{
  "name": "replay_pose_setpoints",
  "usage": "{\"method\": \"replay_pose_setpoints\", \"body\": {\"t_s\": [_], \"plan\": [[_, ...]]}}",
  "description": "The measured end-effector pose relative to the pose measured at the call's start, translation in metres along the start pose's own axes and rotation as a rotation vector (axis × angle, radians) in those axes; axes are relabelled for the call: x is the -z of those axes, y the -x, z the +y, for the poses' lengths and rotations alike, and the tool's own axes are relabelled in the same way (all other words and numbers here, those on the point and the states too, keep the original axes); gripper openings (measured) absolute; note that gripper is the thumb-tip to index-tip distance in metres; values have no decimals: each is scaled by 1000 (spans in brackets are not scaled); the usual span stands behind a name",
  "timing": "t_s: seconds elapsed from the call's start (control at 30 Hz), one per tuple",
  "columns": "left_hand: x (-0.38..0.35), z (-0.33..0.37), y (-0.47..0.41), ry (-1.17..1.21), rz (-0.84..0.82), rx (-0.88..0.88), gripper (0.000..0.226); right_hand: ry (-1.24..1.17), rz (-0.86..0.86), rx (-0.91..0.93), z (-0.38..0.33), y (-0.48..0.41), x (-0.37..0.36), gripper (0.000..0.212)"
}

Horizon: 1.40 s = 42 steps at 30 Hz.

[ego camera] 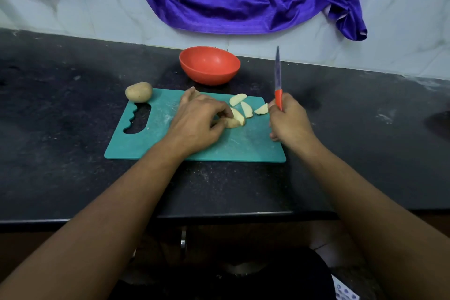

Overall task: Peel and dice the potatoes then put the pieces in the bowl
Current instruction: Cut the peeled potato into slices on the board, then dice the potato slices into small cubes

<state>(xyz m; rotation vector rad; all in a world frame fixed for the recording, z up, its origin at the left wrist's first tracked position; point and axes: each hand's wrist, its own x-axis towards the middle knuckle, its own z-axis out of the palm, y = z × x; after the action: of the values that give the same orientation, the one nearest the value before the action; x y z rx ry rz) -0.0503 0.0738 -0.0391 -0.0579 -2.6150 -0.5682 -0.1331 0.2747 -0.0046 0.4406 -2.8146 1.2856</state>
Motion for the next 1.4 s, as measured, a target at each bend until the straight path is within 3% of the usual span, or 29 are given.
{"method": "replay_pose_setpoints", "body": {"t_s": [0.2,0.33,0.47,0.63,0.83,1.03,1.1,1.23,1.4], "plan": [[2,1,0,25,41,-9,31,-341,-79,-186,1,-8,-1,15],[3,9,-11,46,77,-51,26,-532,21,-183,10,-4,-14,12],[-4,28,-43,36,-62,-128,26,-661,178,-170,16,1,-22,12],[-24,53,-87,-79,-251,-182,33,-688,225,-117,19,4,-24,13],[-23,31,-86,-232,-306,-167,35,-638,227,-65,20,6,-27,14],[-1,-5,-56,-188,-253,-155,26,-472,192,-16,23,3,-29,19],[2,-9,-47,-198,-235,-190,31,-301,175,28,21,-2,-31,21],[6,-12,-32,-213,-246,-192,61,2,35,49,9,-11,-26,18],[9,-19,-28,-204,-187,-166,59,28,-95,15,0,-15,-19,12]]}}
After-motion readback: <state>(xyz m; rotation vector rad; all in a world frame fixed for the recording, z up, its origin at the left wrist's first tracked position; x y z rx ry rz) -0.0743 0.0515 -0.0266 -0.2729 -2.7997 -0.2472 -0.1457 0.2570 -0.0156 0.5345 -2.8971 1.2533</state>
